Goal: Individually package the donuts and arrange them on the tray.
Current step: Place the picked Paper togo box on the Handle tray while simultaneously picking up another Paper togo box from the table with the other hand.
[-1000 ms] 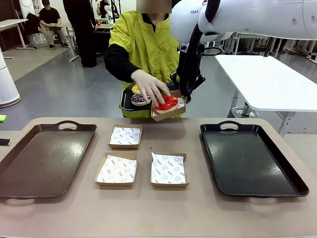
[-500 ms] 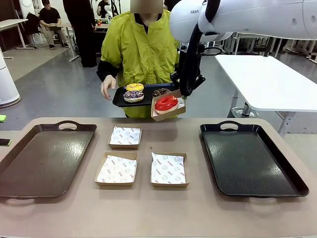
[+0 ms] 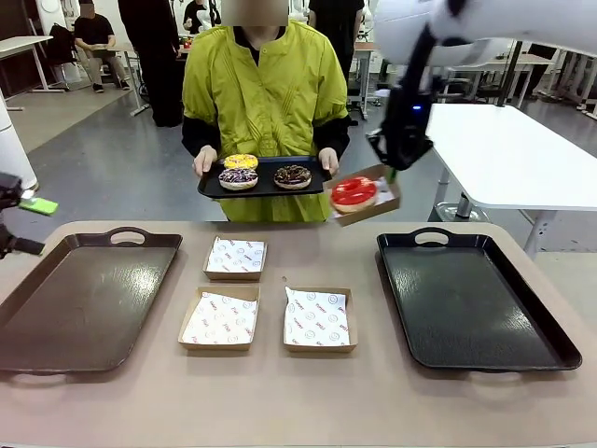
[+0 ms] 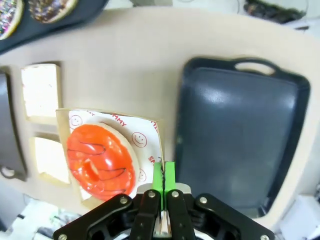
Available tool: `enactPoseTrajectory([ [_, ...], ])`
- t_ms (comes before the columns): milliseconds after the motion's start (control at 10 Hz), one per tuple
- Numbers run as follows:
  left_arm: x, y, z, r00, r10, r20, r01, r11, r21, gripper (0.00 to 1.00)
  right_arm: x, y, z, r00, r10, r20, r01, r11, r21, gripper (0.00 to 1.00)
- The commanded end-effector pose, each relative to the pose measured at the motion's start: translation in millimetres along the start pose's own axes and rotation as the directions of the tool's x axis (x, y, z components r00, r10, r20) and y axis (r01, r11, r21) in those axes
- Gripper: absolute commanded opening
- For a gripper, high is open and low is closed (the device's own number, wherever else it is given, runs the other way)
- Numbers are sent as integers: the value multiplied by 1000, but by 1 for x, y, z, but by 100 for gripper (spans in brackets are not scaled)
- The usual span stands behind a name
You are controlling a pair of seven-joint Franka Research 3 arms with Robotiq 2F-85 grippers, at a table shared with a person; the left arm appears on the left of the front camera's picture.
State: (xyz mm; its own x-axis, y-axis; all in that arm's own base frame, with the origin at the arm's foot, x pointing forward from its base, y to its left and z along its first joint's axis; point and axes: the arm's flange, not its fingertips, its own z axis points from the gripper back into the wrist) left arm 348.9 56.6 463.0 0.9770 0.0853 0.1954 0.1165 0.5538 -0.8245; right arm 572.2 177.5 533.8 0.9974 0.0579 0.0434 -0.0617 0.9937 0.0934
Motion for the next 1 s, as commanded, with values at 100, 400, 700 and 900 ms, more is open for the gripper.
enactPoseTrajectory([
  [100, 8, -70, -36, 992, -32, -121, 61, 967, 246, 100, -24, -83, -15, 997, -75, 28, 73, 996, 51, 1],
  [400, 15, -115, -97, 985, -50, -166, 123, 878, 463, 100, -19, -120, -40, 995, -97, 27, 97, 995, -2, 1],
  [700, 13, -122, -164, 984, -53, -168, 150, 754, 639, 100, -13, -125, -56, 995, -96, 13, 97, 992, -80, 1],
  [900, 11, -119, -210, 985, -59, -164, 160, 675, 720, 100, -11, -128, -67, 994, -110, -6, 109, 990, -91, 1],
])
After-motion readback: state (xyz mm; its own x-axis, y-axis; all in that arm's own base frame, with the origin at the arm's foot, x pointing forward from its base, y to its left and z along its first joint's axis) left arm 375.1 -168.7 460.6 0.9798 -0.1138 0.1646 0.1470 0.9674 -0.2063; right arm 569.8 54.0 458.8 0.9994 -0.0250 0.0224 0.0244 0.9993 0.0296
